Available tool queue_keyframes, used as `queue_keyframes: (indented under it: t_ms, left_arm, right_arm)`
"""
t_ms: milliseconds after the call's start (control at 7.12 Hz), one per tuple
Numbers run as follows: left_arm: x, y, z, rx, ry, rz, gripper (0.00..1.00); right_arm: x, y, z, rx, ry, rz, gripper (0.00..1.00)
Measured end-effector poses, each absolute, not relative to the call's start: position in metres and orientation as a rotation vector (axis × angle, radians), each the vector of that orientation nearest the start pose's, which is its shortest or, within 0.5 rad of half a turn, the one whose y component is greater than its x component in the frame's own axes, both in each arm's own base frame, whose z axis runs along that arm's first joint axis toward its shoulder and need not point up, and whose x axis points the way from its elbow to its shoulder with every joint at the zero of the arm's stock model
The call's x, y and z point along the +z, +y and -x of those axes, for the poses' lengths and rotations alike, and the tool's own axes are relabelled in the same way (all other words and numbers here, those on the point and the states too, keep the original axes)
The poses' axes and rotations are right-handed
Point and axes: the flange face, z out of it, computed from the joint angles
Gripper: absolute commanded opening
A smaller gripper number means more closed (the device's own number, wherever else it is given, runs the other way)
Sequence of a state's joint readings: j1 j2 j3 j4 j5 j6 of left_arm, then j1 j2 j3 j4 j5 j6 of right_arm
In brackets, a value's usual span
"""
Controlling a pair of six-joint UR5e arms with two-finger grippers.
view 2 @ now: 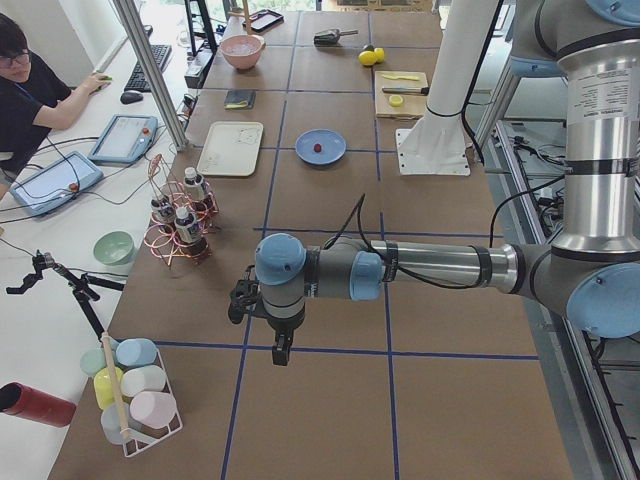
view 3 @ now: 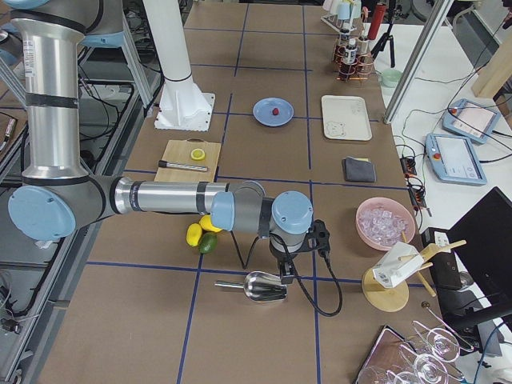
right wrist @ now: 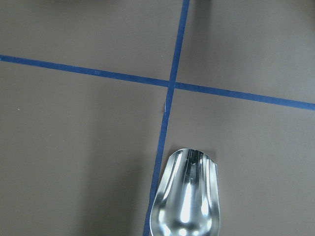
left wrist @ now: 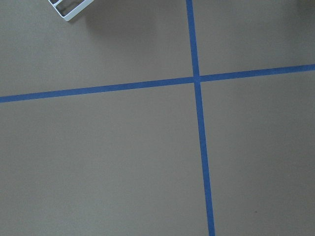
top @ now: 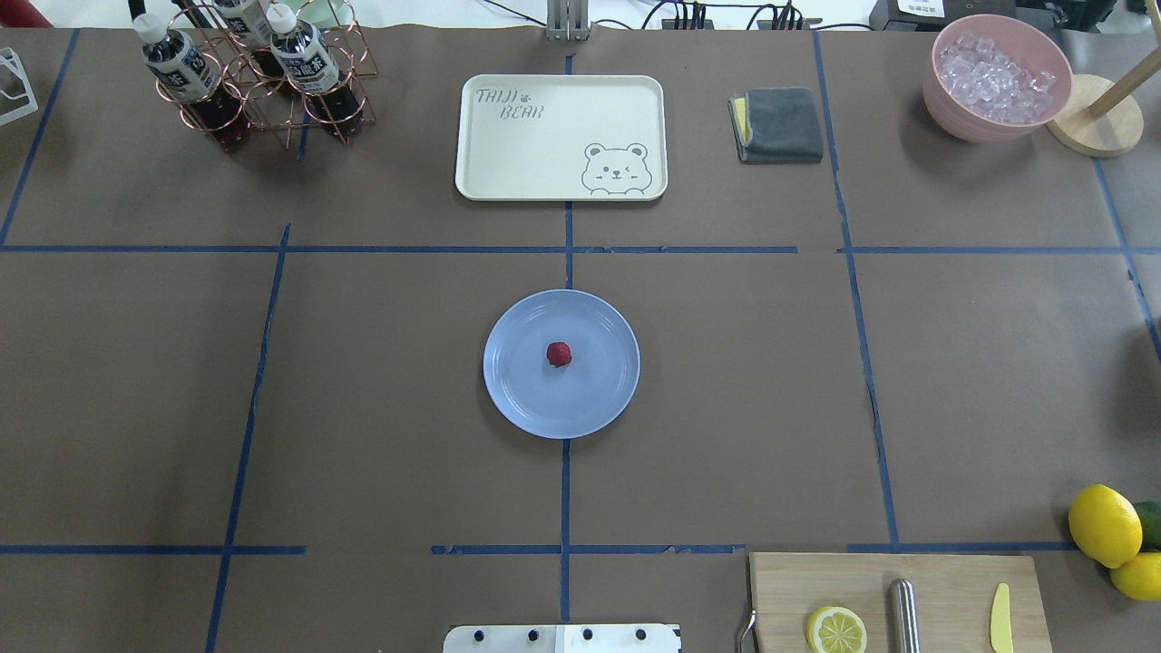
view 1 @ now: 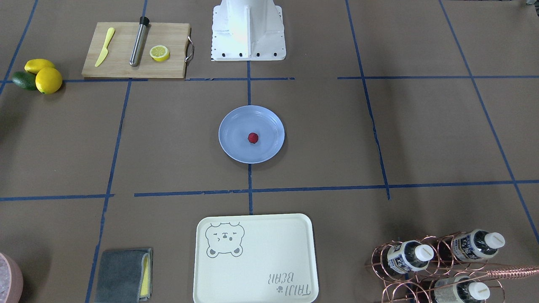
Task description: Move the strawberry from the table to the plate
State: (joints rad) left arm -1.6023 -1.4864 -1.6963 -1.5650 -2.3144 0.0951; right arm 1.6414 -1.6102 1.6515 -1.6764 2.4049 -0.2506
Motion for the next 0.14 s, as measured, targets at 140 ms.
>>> queue_keyframes:
  t_ms: [140]
  left_arm:
    - [0.6399, -0.4560, 0.0802, 0.074, 0.740, -0.081, 1.00]
  right_arm:
    - [0.6437, -0.4652, -0.0926, -0.143, -0.834, -0.074, 1.00]
